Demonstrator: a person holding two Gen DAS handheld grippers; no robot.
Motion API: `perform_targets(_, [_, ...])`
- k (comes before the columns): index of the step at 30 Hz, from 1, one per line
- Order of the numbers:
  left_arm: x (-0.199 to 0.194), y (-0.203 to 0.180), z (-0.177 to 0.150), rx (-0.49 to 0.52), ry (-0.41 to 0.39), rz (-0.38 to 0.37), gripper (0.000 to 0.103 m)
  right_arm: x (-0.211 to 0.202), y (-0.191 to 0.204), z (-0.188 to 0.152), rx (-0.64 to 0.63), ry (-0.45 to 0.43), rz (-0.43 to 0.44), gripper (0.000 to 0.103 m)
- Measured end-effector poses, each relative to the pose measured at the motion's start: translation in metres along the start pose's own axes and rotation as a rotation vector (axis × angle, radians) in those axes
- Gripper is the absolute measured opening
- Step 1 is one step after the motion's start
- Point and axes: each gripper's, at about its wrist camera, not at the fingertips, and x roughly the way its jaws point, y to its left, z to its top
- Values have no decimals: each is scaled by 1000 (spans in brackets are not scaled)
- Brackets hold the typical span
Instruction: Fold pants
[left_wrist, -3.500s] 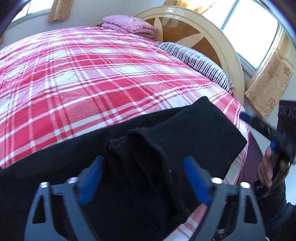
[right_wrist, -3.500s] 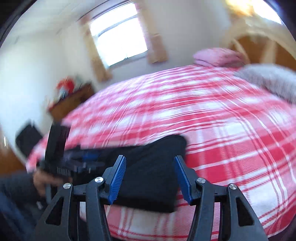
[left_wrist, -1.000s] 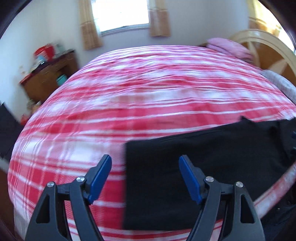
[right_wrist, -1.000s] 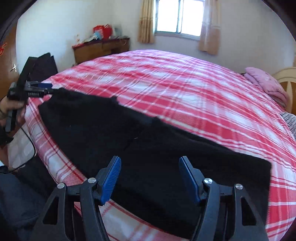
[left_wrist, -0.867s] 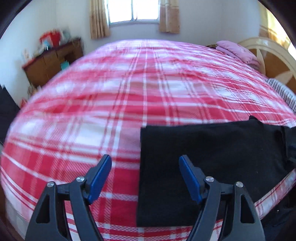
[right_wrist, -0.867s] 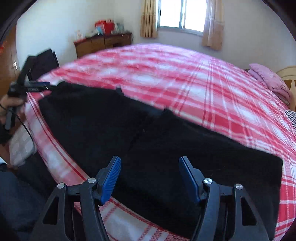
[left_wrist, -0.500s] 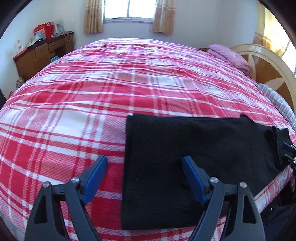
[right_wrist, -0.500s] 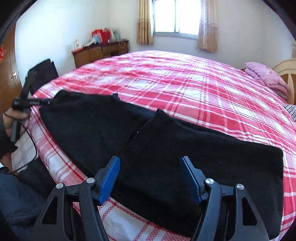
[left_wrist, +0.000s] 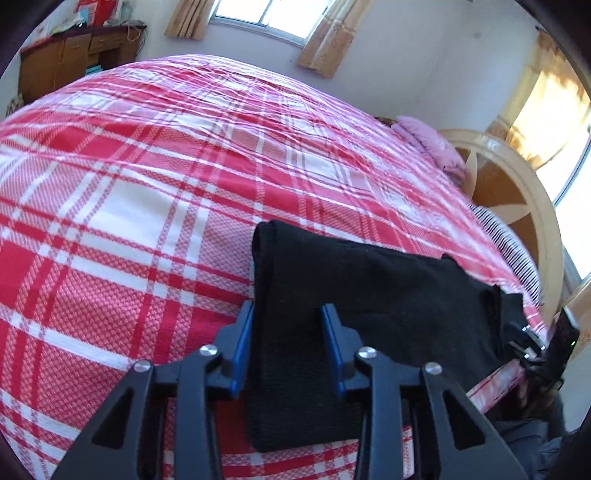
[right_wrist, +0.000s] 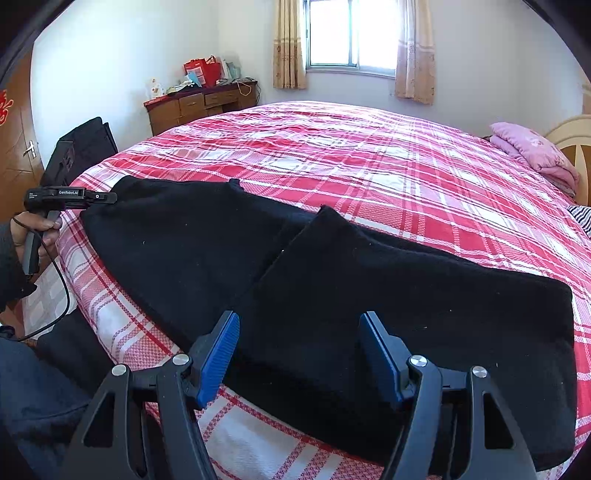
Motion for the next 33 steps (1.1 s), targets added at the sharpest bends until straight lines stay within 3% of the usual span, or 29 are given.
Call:
perform_targets(2, [0,-1,0,-13,11,-30,20,0,-1,-1,2,-4,-1,69])
perform_targets(11, [-17,4,8,-114,-2,-169,18,-7,-11,-1,37,-40,-23,69])
perform_targets(16, [-35,-16,19,-103,-39,-244,17,-14,-18,2,56,-58,-45,69])
perform_targets(20, [-47,-48,26,-45,-60,-293,17,-13,-25,6,65,-16,-106,69])
perform_targets(25, [-53,-93,40,18,-69,-367,17,-36,-47,13,139,-54,-102,69])
perform_targets(33, [-22,-189,60,116,9,-492,17,-76,-89,5,295,-110,-102,69])
